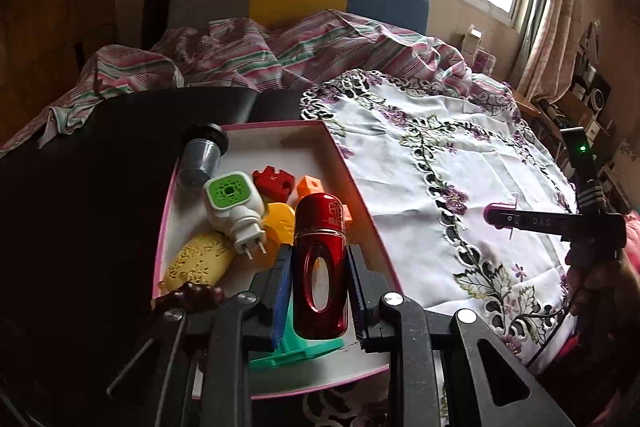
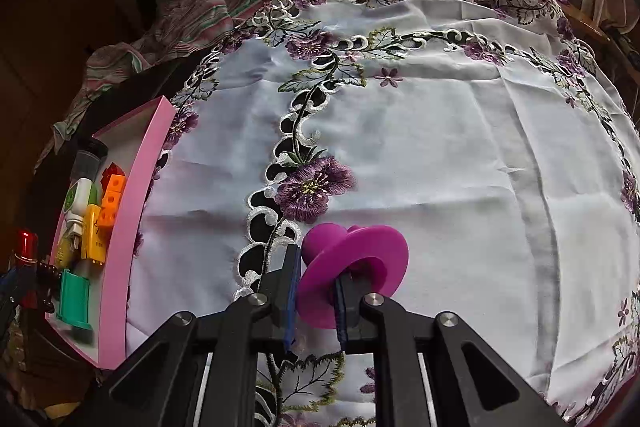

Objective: Organize rigid objects
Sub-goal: 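Carry the red cylinder into the pink tray and open left tool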

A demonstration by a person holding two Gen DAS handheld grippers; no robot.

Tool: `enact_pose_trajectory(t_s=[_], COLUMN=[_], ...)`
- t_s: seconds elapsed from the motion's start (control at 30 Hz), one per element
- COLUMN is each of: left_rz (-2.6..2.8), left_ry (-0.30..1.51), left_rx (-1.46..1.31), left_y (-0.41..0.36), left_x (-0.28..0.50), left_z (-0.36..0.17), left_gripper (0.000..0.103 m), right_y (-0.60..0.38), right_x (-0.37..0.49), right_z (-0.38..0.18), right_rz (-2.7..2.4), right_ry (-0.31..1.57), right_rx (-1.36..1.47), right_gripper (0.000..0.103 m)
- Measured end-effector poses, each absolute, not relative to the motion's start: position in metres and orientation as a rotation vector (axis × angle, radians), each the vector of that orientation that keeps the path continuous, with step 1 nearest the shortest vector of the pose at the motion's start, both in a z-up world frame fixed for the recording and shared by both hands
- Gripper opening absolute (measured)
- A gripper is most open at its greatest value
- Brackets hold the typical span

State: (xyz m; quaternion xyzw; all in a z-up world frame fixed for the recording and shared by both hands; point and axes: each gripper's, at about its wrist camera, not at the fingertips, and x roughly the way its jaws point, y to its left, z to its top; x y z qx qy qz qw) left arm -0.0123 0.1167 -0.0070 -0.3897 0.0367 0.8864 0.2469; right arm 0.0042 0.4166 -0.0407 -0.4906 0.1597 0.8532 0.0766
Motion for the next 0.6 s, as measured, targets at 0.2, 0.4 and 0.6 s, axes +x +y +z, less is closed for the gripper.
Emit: enact_pose_trajectory(t_s=[0.2, 0.4, 0.6], left_rz=[2.435, 2.441, 2.433], left_ry=[0.102, 0.095, 0.082], left_rx=[-1.077, -1.101, -1.123], left_y=[0.113, 0.108, 0.105], left_x=[-0.013, -0.017, -0.023], left_z=[-0.009, -0.013, -0.018], left_gripper=[0.026, 0.026, 0.026], right_y=[0.416, 0.415, 0.413], right_x=[0.006, 0.007, 0.007], right_z=[-0.037, -0.034, -0.033], right_rz=[2.574, 2.592, 2.610], right_ry=[0.491, 0.506, 0.509], right_rx=[-1.455, -1.446, -1.449], right_gripper=[0.014, 0.014, 0.014])
